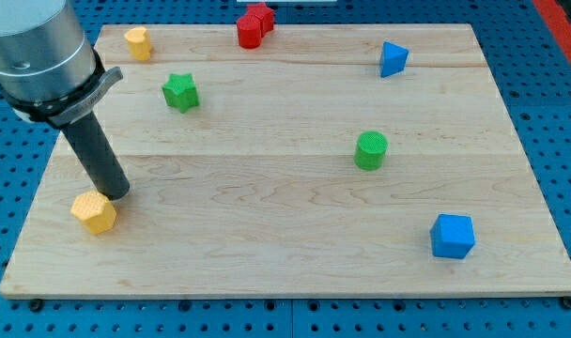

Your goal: Point at the yellow hexagon

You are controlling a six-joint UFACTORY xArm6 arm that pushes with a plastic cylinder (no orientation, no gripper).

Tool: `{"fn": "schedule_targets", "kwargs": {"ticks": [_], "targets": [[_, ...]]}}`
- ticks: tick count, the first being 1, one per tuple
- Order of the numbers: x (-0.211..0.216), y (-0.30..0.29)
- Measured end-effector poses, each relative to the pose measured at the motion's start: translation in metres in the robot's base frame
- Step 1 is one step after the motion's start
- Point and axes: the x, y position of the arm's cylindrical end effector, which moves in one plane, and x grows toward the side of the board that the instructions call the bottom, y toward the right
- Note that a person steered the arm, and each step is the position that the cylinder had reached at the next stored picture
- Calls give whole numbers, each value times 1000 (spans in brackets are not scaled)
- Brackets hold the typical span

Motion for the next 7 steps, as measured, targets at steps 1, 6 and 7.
{"fn": "schedule_targets", "kwargs": {"ticks": [1, 6, 7], "targets": [[-2, 15], [99, 3], [99, 3]]}}
